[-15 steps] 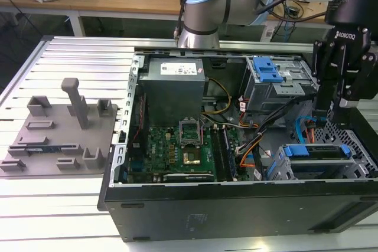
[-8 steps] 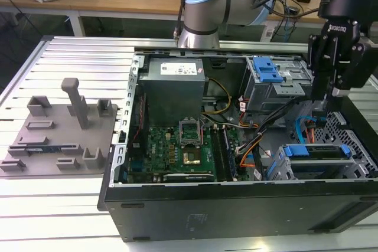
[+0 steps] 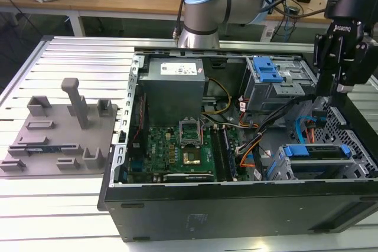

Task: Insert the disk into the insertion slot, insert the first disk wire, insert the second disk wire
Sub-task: 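Insert the first disk wire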

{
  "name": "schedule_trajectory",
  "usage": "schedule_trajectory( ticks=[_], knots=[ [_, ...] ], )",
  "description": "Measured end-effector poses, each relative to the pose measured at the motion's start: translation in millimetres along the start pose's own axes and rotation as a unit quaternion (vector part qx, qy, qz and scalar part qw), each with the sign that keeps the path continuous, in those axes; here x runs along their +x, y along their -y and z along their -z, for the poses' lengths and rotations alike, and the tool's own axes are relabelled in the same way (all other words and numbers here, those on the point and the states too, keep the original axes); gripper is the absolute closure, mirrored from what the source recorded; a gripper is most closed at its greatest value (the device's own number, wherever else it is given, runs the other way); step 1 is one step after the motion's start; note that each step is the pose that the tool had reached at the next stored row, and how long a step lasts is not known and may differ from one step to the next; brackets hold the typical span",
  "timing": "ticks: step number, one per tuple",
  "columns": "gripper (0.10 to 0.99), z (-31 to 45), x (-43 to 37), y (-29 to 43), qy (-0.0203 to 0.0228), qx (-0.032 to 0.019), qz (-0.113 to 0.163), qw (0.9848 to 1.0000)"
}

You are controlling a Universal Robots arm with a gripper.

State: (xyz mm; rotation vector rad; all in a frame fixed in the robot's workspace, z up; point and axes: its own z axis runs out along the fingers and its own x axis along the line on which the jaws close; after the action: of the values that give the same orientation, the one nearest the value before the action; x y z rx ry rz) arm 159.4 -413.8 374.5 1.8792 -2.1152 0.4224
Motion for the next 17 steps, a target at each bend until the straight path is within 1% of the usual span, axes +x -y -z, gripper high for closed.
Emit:
schedule_trajectory(
  ticks=[3,4,5,6,7,10,11,14,15,16,17],
  knots=[
    [0.565,-2.8,-1.2,-0.1,-0.0007,-0.0072,-0.019,0.9998],
    [0.565,-3.3,-1.4,-0.1,-0.001,-0.0079,-0.023,0.9997],
    [0.565,-4.1,-1.7,0.1,-0.0016,-0.0072,-0.027,0.9996],
    [0.565,-4.8,-2.2,0.7,-0.0023,-0.0053,-0.028,0.9996],
    [0.565,-6.3,-3.0,1.5,-0.004,-0.0027,-0.028,0.9996],
    [0.565,-8.4,-4.0,2.1,-0.0072,0.002,-0.028,0.9996],
    [0.565,-8.9,-4.3,2.1,-0.0082,0.0051,-0.028,0.9996],
    [0.565,-9.8,-4.8,1.9,-0.0091,0.0159,-0.029,0.9994],
    [0.565,-10.3,-4.9,0.4,-0.0088,0.0203,-0.031,0.9993],
    [0.565,-10.8,-4.7,-2.7,-0.0085,0.0246,-0.033,0.9991],
    [0.565,-11.4,-5.0,-5.2,-0.0087,0.027,-0.034,0.999]
  ],
)
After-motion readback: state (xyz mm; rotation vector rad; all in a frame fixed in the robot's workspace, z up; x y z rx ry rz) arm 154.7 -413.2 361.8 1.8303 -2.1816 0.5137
